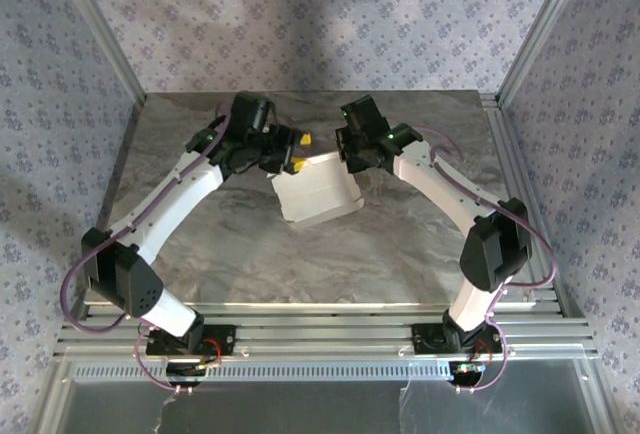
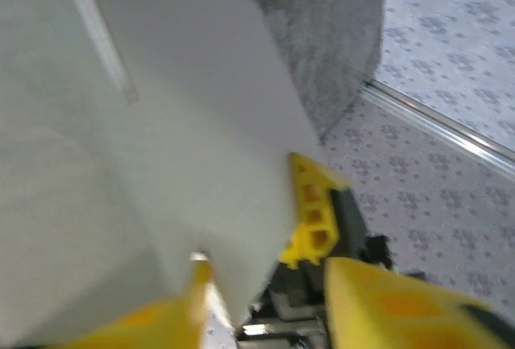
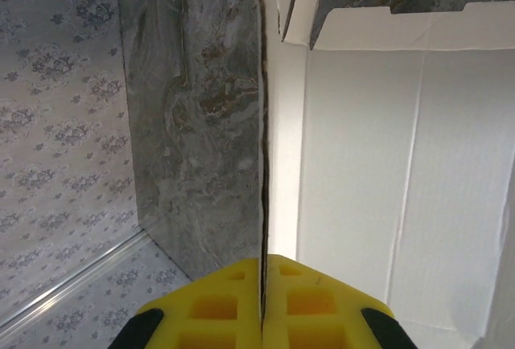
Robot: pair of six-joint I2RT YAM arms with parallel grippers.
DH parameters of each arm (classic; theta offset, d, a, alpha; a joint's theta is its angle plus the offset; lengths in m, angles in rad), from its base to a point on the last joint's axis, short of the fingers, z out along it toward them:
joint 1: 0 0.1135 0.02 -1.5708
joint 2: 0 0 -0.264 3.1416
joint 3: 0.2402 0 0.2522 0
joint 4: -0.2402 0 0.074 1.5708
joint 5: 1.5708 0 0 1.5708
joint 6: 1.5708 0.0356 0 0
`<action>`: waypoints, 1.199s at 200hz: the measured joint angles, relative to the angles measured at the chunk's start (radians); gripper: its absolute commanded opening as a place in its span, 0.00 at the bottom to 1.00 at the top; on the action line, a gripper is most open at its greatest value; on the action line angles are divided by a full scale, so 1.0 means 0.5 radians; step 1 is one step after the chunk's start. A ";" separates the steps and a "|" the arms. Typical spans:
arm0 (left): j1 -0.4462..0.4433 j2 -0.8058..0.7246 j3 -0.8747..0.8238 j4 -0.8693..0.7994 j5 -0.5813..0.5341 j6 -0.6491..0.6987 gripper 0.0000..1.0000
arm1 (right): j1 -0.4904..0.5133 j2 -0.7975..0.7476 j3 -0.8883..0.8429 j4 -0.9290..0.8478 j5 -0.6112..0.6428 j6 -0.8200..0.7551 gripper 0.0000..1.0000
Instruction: Fold the paper box
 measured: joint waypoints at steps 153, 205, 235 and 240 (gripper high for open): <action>-0.167 -0.399 -0.842 0.432 -0.128 3.046 0.53 | -0.525 0.251 0.507 -0.525 -0.691 -1.106 0.00; -0.425 -0.525 -1.072 0.788 -0.359 3.684 0.62 | -0.557 0.358 0.649 -0.665 -0.786 -1.262 0.00; -0.443 -0.497 -1.071 0.921 -0.372 3.861 0.62 | -0.561 0.369 0.690 -0.693 -0.834 -1.302 0.00; -0.440 -0.484 -1.071 0.935 -0.372 3.877 0.62 | -0.561 0.369 0.697 -0.702 -0.840 -1.307 0.00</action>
